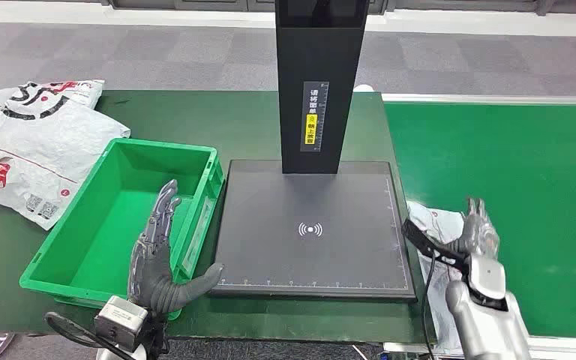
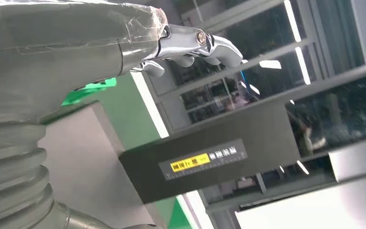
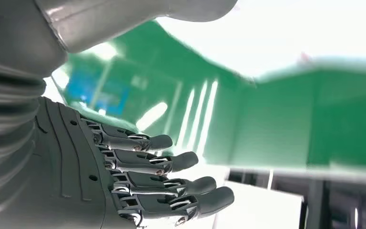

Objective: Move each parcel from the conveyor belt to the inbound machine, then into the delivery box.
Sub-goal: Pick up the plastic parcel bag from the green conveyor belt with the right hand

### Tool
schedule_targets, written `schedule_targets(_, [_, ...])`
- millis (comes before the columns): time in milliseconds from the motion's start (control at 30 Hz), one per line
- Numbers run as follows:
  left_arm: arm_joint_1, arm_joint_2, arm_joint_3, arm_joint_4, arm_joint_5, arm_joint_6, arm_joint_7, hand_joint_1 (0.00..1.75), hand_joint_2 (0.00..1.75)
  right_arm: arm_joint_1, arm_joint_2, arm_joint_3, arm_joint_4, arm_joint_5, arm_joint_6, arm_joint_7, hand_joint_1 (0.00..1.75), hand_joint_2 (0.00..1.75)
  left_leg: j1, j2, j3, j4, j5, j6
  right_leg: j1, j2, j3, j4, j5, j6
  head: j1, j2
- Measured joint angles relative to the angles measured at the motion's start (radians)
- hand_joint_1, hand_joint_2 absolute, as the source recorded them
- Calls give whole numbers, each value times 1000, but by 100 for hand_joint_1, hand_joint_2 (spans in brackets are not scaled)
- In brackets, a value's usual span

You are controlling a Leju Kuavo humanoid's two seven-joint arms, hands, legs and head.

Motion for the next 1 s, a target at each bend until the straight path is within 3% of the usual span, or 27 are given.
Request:
schedule_targets(167, [3,-1,14,0,3,-17,3,0,175,199,76,-30,-182,36,36,20,0,175,1,7,5,0,-6,-5,3,8,3,0,-3,-4,0,0])
schedule_targets(300, [0,-1,16,-3,3,-25,14,0,175,298,127,-68,-263,42,53,19,0,175,2,17,12,-1,-16,-7,5,17,14,0,-10,-6,0,0])
schedule_targets(633, [5,0,17,-6,3,-28,18,0,175,376,186,-126,-317,46,81,5,0,175,4,19,28,-1,-17,-8,6,18,20,0,-11,-7,0,0])
schedule_targets(1000, [14,0,17,-12,-2,-28,20,0,175,418,201,-146,-329,50,74,8,0,175,5,21,25,-1,-18,-9,5,19,18,0,-12,-8,0,0])
